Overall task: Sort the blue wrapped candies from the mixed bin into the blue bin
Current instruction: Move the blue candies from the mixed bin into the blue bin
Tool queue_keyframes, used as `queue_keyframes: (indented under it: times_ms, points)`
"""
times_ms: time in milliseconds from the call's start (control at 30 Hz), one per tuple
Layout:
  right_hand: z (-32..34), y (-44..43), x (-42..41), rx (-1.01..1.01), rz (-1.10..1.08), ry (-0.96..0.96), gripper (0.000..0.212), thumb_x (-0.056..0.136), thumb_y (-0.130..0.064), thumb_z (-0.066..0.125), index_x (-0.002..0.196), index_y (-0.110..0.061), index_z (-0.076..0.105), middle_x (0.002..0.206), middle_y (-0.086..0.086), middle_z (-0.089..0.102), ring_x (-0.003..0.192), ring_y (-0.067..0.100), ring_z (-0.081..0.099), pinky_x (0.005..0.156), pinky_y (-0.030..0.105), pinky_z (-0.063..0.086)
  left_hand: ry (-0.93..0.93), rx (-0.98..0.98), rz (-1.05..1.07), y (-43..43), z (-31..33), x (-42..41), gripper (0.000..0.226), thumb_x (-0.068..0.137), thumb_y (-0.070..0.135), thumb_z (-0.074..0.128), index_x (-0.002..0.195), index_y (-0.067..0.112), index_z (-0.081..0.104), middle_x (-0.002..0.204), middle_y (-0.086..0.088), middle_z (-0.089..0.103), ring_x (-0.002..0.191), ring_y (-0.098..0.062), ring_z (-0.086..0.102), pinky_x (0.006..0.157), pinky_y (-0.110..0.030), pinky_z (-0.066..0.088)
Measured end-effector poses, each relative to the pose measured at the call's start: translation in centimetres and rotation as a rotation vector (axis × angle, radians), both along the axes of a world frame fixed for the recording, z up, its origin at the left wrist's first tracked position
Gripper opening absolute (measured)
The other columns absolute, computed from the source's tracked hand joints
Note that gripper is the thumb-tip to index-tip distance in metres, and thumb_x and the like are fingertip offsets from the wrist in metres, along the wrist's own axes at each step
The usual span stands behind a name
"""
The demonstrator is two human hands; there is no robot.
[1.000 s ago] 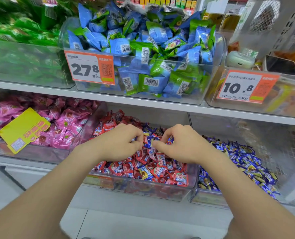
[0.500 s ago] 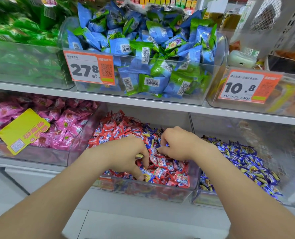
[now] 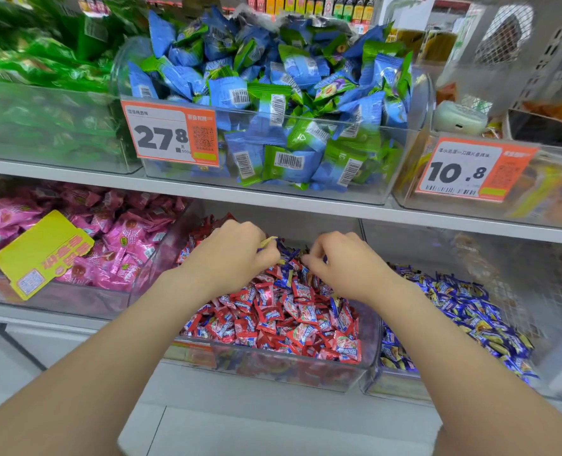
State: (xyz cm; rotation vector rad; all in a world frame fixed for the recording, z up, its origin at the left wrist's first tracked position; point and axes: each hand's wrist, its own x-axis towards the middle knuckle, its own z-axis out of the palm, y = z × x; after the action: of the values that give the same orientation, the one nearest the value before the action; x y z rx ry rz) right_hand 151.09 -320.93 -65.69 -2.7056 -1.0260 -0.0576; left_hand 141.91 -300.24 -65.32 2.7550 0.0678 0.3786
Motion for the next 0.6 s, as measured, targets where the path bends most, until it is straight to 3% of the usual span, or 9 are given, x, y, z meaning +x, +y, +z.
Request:
queue_keyframes:
  times_ms: [100,167,300,367,433,500,600]
  points:
    - [-0.3,0.2,0.5,-0.052,-0.049,-0.034,0.02,0.101,-0.033,0.052,0.11,-0.023,0.067,0.094,0.008,0.07,0.091,0.037,0.069,0.072,0.043,0.058,0.035,-0.007,-0.071,0.2,0.2,0.8,0.024,0.094,0.03,0.046,0.095,0.019,0.068,0.062,-0.004,0.059,0.058,-0.03,0.057,0.059,-0.044,0.053]
    - [-0.6,0.5,0.9,-0.104,-0.077,-0.04,0.023,0.101,-0.031,0.049,0.108,-0.025,0.07,0.093,0.007,0.067,0.094,0.036,0.067,0.07,0.039,0.054,0.043,0.038,-0.061,0.0,0.5,1.3,0.021,0.095,0.035,0.044,0.091,0.029,0.064,0.068,0.001,0.06,0.066,-0.03,0.06,0.061,-0.038,0.051]
    - [-0.6,1.6,0.7,-0.277,-0.087,0.007,0.034,0.098,-0.055,0.061,0.104,-0.022,0.059,0.089,0.003,0.051,0.093,0.033,0.062,0.071,0.038,0.047,0.076,0.203,0.046,-0.2,0.2,3.2,0.061,0.101,0.072,0.031,0.073,0.023,0.055,0.071,0.001,0.057,0.076,-0.029,0.058,0.066,-0.038,0.048]
    - [-0.8,2.1,1.0,-0.273,-0.087,0.034,0.031,0.094,-0.052,0.066,0.101,-0.023,0.06,0.093,0.003,0.053,0.098,0.032,0.063,0.072,0.037,0.045,0.131,0.206,0.023,-0.3,0.1,3.9,0.06,0.102,0.071,0.036,0.073,0.023,0.06,0.076,0.0,0.062,0.081,-0.028,0.06,0.072,-0.041,0.053]
    - [-0.5,2.4,1.5,-0.181,-0.098,0.077,0.028,0.093,-0.044,0.064,0.087,-0.019,0.056,0.087,0.003,0.055,0.092,0.032,0.063,0.069,0.035,0.045,0.151,0.206,-0.037,-0.4,-0.1,4.4,0.039,0.104,0.058,0.047,0.099,0.029,0.072,0.099,-0.001,0.073,0.097,-0.029,0.066,0.082,-0.042,0.056]
    - [0.0,2.5,1.7,-0.081,-0.103,0.131,0.031,0.094,-0.043,0.058,0.079,-0.017,0.051,0.079,0.003,0.057,0.081,0.029,0.06,0.065,0.034,0.045,0.185,0.204,-0.118,-0.2,-0.3,4.7,0.024,0.102,0.046,0.057,0.121,0.038,0.07,0.117,0.004,0.07,0.11,-0.025,0.065,0.088,-0.039,0.054]
    - [0.5,2.2,1.5,0.003,-0.084,0.165,0.028,0.092,-0.042,0.06,0.083,-0.017,0.051,0.079,0.003,0.059,0.076,0.024,0.057,0.063,0.035,0.044,0.306,0.203,-0.22,0.2,-0.6,5.0,0.027,0.099,0.042,0.066,0.126,0.039,0.071,0.105,0.006,0.054,0.108,-0.023,0.062,0.087,-0.038,0.054]
